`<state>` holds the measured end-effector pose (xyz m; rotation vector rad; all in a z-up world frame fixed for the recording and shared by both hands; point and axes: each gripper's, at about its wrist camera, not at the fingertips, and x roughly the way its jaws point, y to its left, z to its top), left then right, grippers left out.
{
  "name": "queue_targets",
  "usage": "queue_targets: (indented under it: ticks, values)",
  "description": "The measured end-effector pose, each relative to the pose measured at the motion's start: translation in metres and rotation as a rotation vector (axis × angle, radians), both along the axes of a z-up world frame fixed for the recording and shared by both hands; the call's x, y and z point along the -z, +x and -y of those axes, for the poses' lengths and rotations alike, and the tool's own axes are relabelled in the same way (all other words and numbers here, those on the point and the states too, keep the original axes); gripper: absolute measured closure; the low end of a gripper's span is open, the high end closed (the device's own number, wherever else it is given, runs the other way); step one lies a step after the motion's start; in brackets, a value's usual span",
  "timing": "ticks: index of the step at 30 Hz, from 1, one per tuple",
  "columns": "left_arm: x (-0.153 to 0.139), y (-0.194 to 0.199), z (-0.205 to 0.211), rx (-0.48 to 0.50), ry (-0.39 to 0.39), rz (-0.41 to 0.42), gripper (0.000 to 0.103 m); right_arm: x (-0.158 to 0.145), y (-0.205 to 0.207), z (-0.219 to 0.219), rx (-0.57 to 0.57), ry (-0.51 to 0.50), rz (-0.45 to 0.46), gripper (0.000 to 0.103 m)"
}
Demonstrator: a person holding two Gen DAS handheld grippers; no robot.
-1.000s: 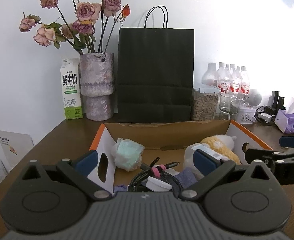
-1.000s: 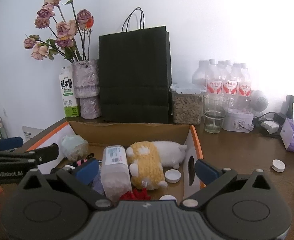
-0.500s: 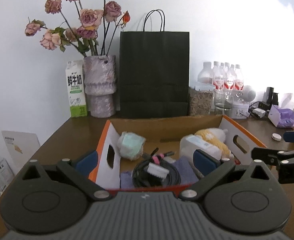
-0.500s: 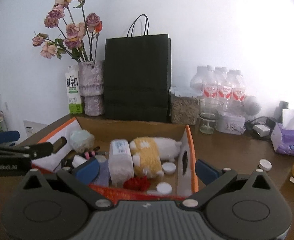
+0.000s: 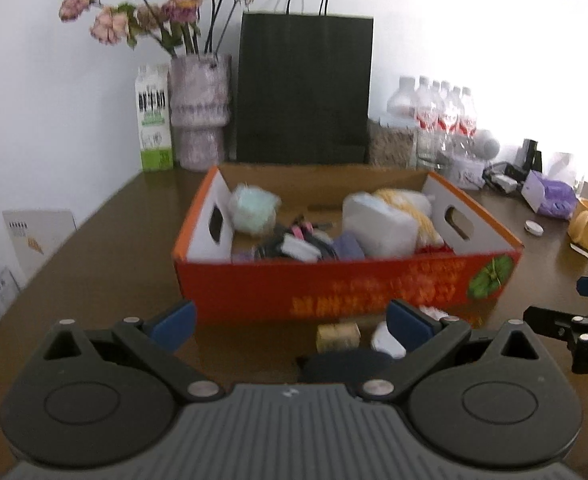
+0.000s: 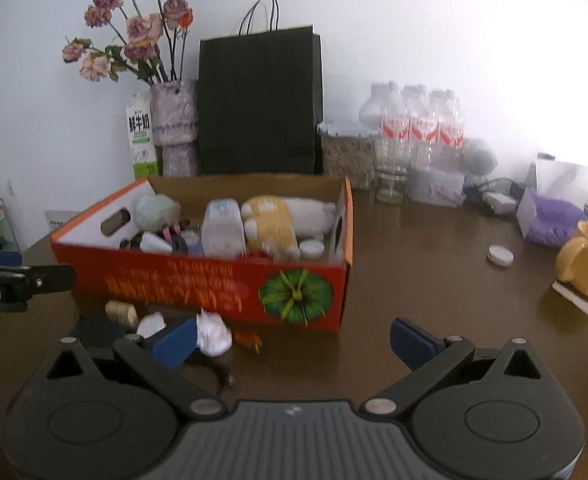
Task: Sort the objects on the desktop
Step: 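Withdraw both open grippers from the box back over the table, then grasp the dark navy zippered case with the left gripper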
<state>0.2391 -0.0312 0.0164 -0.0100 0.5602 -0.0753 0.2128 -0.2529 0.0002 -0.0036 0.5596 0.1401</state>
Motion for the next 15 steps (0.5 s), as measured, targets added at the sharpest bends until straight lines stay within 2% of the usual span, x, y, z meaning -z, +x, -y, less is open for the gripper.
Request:
queue_targets:
  ticks: [7, 15]
  values:
    - [0.018, -0.003, 0.013, 0.027, -0.019, -0.086, 0.000, 0.019, -0.005, 0.005, -0.025, -0.018, -0.062, 0.000]
    - [0.034, 0.001, 0.033, 0.051, 0.037, -0.191, 0.000, 0.031, 0.000, 0.015, -0.025, 0.004, -0.105, 0.000]
